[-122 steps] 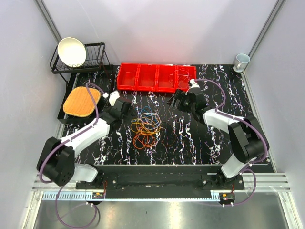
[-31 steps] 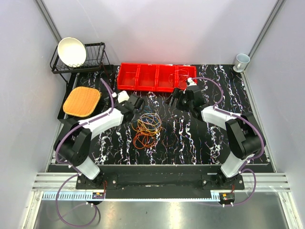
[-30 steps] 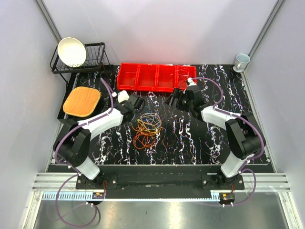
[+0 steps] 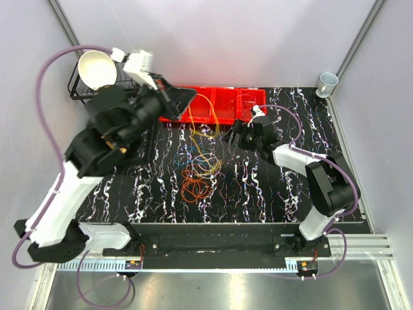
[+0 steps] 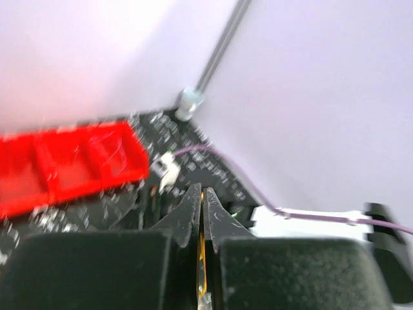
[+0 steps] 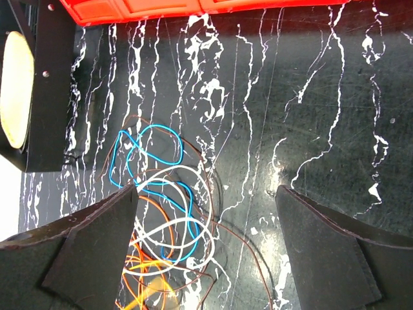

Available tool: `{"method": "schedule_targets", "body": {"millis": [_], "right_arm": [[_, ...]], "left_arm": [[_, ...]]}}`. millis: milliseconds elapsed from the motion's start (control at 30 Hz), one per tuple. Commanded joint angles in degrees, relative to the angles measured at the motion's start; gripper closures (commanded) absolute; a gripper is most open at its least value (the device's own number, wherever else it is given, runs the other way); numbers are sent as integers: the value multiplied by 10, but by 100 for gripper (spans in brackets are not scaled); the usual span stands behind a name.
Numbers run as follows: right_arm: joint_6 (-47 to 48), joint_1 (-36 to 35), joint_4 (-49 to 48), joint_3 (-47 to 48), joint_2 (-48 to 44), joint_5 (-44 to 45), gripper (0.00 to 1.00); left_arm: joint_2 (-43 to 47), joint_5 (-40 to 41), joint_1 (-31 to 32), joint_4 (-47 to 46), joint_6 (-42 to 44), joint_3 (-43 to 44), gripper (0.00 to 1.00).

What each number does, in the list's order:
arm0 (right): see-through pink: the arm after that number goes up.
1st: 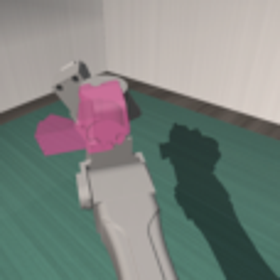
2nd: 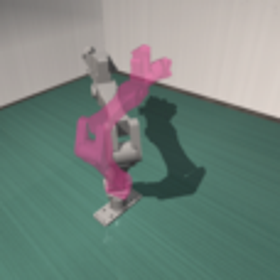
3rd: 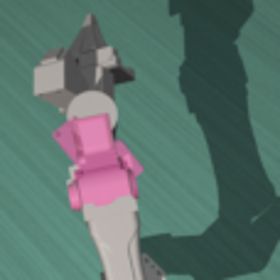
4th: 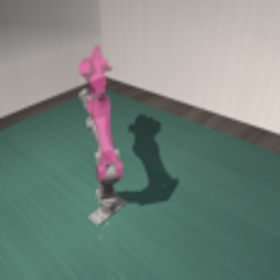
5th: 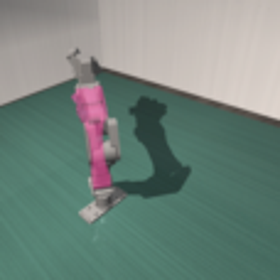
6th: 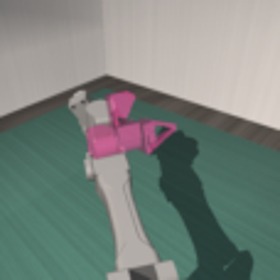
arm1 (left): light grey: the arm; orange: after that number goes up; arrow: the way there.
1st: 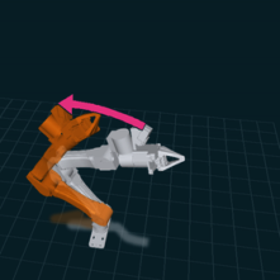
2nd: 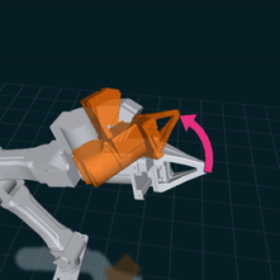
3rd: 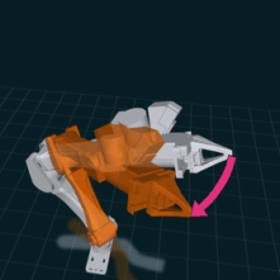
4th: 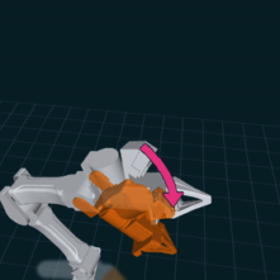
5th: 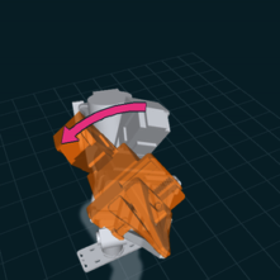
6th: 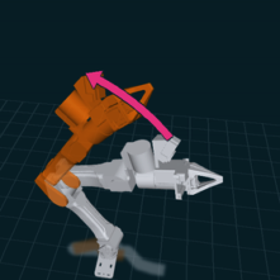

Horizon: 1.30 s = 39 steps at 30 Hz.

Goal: Untangle the cables

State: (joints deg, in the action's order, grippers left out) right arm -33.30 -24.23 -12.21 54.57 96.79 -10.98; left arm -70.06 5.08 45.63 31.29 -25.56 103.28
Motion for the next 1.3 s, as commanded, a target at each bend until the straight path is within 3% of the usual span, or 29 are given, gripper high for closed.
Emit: {"method": "schedule_targets", "body": {"millis": [0,533,900,1267], "right_arm": [[12,-5,-38,-10,-38,-18,6],[14,-1,-59,-31,-57,-29,6],[10,1,-62,-34,-57,-37,6],[-2,1,-92,-76,-102,-29,7]], "left_arm": [[24,-66,1,-35,38,-4,100],[15,60,0,-34,-31,-314,100],[59,36,2,-42,-121,-534,100],[46,10,9,-112,-181,-615,100]]}}
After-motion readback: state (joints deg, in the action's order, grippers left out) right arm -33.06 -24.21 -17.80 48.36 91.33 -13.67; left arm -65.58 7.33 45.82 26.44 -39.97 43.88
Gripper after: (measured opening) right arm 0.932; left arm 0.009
